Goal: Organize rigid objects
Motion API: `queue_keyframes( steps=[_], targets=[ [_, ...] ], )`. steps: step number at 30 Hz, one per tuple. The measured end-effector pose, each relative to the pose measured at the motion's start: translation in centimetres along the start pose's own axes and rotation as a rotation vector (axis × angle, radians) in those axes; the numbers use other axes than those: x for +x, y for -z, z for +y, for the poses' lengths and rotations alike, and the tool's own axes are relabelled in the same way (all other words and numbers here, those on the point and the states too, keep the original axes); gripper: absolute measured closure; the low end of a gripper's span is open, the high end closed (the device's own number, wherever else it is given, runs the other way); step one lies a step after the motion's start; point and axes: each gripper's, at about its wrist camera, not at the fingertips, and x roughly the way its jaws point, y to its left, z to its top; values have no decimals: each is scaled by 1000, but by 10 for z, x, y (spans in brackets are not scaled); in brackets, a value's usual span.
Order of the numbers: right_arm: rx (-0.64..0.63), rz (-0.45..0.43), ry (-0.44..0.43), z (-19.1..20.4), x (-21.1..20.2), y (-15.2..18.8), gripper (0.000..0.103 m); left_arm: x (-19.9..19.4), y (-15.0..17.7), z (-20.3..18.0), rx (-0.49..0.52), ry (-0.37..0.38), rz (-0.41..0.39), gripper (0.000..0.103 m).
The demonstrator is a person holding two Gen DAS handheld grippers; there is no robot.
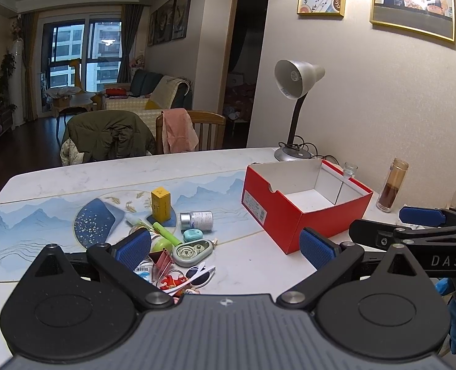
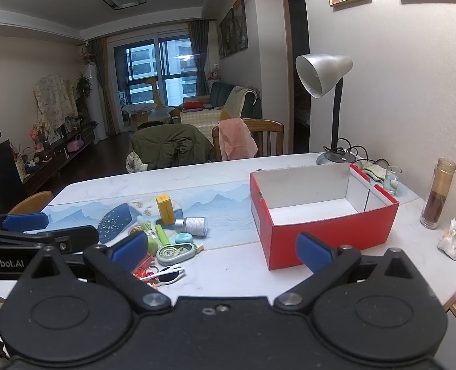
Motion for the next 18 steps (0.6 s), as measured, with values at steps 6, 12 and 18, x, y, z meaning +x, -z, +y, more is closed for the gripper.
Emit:
queue_keyframes(
  steps=[6, 12, 18],
  targets=[
    [-1, 0, 0, 0, 1, 0, 1, 2, 0, 4, -8, -5, 6, 0],
    [-7, 14, -4, 3, 7, -4, 1, 9, -2, 10, -19, -13, 17, 0],
    [-12, 15, -6, 6, 11, -5, 1, 14, -5, 15, -29, -14, 18, 0]
  ],
)
